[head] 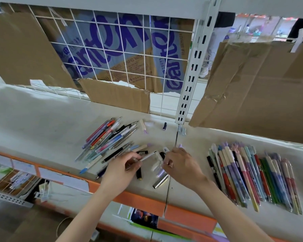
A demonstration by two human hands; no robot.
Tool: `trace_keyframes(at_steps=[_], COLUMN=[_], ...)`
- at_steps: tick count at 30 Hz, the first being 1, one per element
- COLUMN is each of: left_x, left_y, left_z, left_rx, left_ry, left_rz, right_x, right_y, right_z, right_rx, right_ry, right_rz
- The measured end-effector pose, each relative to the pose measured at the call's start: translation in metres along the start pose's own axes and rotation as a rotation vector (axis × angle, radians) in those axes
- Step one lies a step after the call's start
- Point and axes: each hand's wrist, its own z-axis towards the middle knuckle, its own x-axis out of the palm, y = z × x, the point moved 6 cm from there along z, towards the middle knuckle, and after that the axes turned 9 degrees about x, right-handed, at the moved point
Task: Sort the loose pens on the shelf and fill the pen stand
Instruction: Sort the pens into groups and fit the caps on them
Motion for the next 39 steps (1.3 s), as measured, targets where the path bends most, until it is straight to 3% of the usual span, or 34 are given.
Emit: trace_keyframes(at_steps=[6, 11, 24, 28, 30, 33, 36, 39], left_x=[-0.005, -0.005, 0.000, 0.003, 0.004, 0.004, 0.005, 0.005], left_y=[0.001, -0.007, -0.006, -0.003, 0.000, -0.001, -0.003, -0.003], left_z=[-0.002, -0.002, -0.006, -0.007, -0.007, -0.006, -0.005, -0.005], left_rx=[-0.006, 0.032, 0.050, 0.039, 0.023, 0.020, 0.013, -0.007], left_ry=[-0.008, 0.002, 0.039, 0.063, 0.063, 0.061, 0.054, 0.039], left_rz=[-0.043, -0.060, -0.040, -0.027, 0.013, 0.035, 0.018, 0.001], right_x=[-0.014, -0.022, -0.020, -0.014, -0.014, -0.006, 0.002, 0.010], right_y=[-0.006, -0.002, -0.002, -0.009, -0.015, -0.011, -0.002, 0.004], right_z=[-0.001, -0.001, -0.007, -0.007, -0.007, -0.007, -0.004, 0.006], right_rx=[0.080, 0.108, 0.090, 0.103, 0.087, -0.045, -0.137, -0.072], right_ry=[-0.006, 0.008, 0.057, 0.025, -0.058, -0.076, -0.115, -0.039], right_rz=[0.389, 0.536, 0.651, 0.611, 0.467, 0.233, 0.167, 0.158])
